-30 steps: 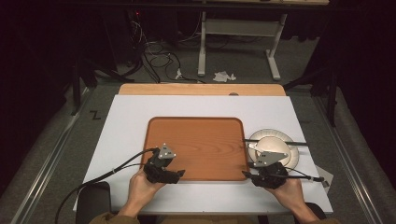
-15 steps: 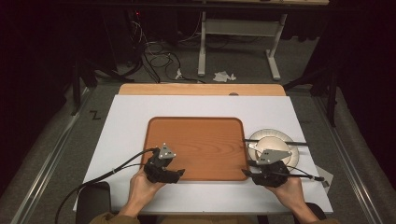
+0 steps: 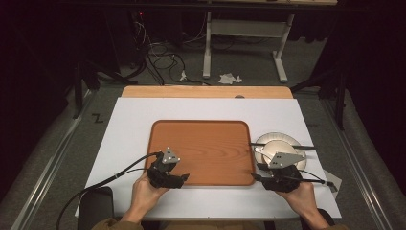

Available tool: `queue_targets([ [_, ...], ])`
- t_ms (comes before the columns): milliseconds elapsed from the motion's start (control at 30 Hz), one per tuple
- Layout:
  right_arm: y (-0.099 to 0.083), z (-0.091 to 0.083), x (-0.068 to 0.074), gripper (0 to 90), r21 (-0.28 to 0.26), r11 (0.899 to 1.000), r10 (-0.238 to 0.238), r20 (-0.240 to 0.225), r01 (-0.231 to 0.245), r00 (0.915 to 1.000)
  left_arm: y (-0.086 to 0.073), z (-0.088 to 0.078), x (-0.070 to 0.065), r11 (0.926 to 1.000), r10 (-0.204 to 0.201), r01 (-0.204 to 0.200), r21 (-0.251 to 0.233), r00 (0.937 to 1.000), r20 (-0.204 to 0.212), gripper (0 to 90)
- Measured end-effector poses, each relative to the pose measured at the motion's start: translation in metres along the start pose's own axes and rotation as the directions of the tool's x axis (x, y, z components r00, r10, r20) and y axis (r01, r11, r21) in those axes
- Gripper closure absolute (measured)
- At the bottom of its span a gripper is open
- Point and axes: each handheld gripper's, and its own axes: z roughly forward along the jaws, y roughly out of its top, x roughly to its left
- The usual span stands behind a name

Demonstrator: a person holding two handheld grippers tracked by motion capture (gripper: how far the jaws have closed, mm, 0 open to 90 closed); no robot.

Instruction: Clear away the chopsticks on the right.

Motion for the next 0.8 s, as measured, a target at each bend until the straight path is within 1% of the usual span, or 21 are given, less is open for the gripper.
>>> queue_targets([
  [67, 0.001, -0.004, -0.002, 59.9, -0.011, 1.0, 0.011, 0.004, -0.011, 0.9999, 0.0, 0.0, 0.0, 1.0, 0.0, 0.0, 0.002, 1.0, 0.002, 33.9],
  [133, 0.0, -0.01, -0.005, 62.7, -0.033, 0.999, 0.025, 0.013, -0.025, 0.9996, 0.0, 0.0, 0.0, 1.0, 0.002, -0.002, 0.001, 1.0, 0.001, 33.9],
  [200, 0.0, -0.013, -0.006, 63.4, -0.041, 0.999, 0.023, 0.016, -0.022, 0.9996, 0.0, -0.001, 0.0, 1.0, 0.003, -0.003, 0.001, 1.0, 0.002, 34.0],
  [233, 0.0, -0.015, -0.007, 63.8, -0.043, 0.999, 0.033, 0.023, -0.031, 0.9992, 0.0, -0.001, -0.001, 1.0, 0.003, -0.003, 0.002, 1.0, 0.002, 34.0],
  [267, 0.0, -0.02, -0.011, 65.0, -0.056, 0.998, 0.042, 0.033, -0.04, 0.9986, 0.0, 0.0, -0.001, 1.0, 0.003, -0.003, 0.003, 1.0, 0.002, 34.1],
  [300, 0.0, -0.02, -0.011, 65.0, -0.056, 0.998, 0.042, 0.033, -0.04, 0.9986, 0.0, 0.0, 0.0, 1.0, 0.001, -0.001, 0.005, 1.0, 0.003, 34.1],
  [333, 0.0, -0.021, -0.012, 65.6, -0.062, 0.997, 0.041, 0.041, -0.039, 0.9983, 0.0, 0.0, 0.0, 1.0, 0.001, -0.001, 0.005, 1.0, 0.004, 34.1],
  [433, 0.0, -0.025, -0.017, 67.2, -0.061, 0.997, 0.045, 0.058, -0.041, 0.9973, 0.0, 0.0, 0.0, 1.0, -0.002, 0.002, 0.004, 1.0, 0.001, 34.1],
  [467, 0.0, -0.028, -0.019, 68.7, -0.059, 0.997, 0.05, 0.074, -0.046, 0.996, 0.0, -0.001, 0.0, 1.0, -0.001, 0.001, 0.002, 1.0, -0.001, 34.1],
  [500, 0.0, -0.028, -0.019, 68.7, -0.059, 0.997, 0.05, 0.074, -0.046, 0.996, 0.0, -0.001, 0.0, 1.0, -0.001, 0.001, 0.002, 1.0, -0.001, 34.1],
  [533, 0.001, -0.031, -0.023, 70.2, -0.065, 0.997, 0.047, 0.089, -0.042, 0.9949, 0.0, -0.001, 0.0, 1.0, -0.001, 0.001, 0.002, 1.0, -0.002, 34.1],
  [567, 0.001, -0.031, -0.023, 70.2, -0.065, 0.997, 0.047, 0.089, -0.042, 0.9949, 0.0, -0.002, 0.0, 1.0, 0.0, 0.0, 0.0, 1.0, -0.002, 34.1],
  [600, 0.001, -0.036, -0.028, 72.3, -0.079, 0.995, 0.065, 0.097, -0.057, 0.9932, 0.0, -0.002, 0.0, 1.0, 0.002, -0.002, -0.006, 1.0, -0.002, 34.6],
  [633, 0.001, -0.036, -0.028, 72.3, -0.079, 0.995, 0.065, 0.097, -0.057, 0.9932, 0.001, -0.003, 0.0, 1.0, 0.001, -0.001, -0.008, 1.0, -0.005, 34.6],
  [667, 0.001, -0.039, -0.031, 73.0, -0.079, 0.995, 0.075, 0.104, -0.067, 0.9917, 0.001, -0.003, 0.0, 0.9999, 0.0, 0.0, -0.015, 1.0, -0.004, 34.8],
  [800, 0.001, -0.044, -0.043, 75.0, -0.091, 0.992, 0.1, 0.137, -0.088, 0.9855, 0.001, -0.005, 0.0, 0.9998, 0.003, -0.003, -0.021, 0.9999, -0.011, 34.9],
])
